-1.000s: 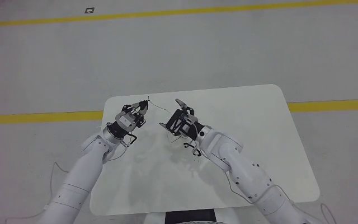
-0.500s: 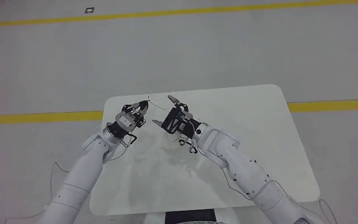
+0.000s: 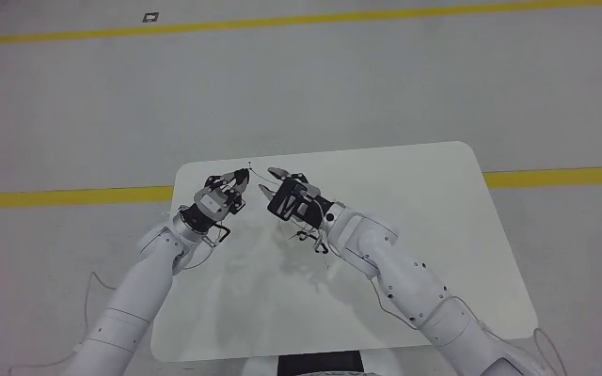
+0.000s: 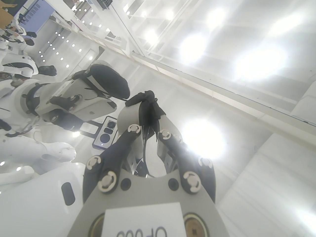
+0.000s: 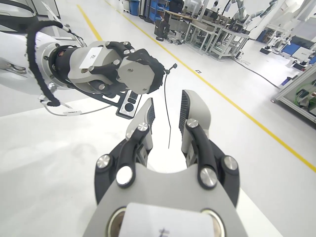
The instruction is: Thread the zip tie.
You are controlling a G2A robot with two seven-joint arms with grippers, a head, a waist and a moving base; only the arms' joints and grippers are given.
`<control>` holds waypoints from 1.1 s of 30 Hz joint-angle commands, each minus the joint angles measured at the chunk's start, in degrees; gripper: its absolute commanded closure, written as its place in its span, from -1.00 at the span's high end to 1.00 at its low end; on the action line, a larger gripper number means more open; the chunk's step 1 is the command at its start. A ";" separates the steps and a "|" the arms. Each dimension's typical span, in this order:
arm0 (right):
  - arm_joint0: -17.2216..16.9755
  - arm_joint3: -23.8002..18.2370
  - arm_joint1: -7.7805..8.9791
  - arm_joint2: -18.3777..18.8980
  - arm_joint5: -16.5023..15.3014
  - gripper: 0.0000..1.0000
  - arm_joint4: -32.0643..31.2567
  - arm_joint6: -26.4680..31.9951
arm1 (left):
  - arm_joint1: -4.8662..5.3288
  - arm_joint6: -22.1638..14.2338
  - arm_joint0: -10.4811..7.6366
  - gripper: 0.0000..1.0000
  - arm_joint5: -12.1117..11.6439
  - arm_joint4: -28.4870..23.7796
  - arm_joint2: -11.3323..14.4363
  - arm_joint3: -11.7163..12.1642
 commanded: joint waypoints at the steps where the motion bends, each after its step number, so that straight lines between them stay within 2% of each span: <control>1: -0.02 -0.11 -0.02 0.04 -0.02 -0.58 -0.12 -0.07 | 0.00 0.00 0.00 -1.00 0.00 0.00 0.00 0.00; 5: -0.18 -0.48 -0.03 0.16 -0.18 -0.60 -0.42 -0.42 | 0.00 0.00 0.00 -1.00 0.00 0.00 0.00 0.00; 9: -0.33 -0.67 -0.05 0.26 -0.38 -0.72 -0.57 -0.57 | 0.00 0.00 0.00 -1.00 0.00 0.00 0.00 0.00; 12: -0.35 -0.72 -0.08 0.26 -0.51 -1.00 -0.73 -0.52 | 0.00 0.00 0.00 -1.00 0.00 0.00 0.00 0.00; 20: -0.42 -1.01 0.00 0.33 -0.02 -1.00 -1.40 0.97 | 0.00 0.00 0.00 -1.00 0.00 0.00 0.00 0.00; 33: -1.45 -2.18 1.41 0.68 1.97 -1.00 -1.40 2.19 | 0.00 0.00 0.00 -1.00 0.00 0.00 0.00 0.00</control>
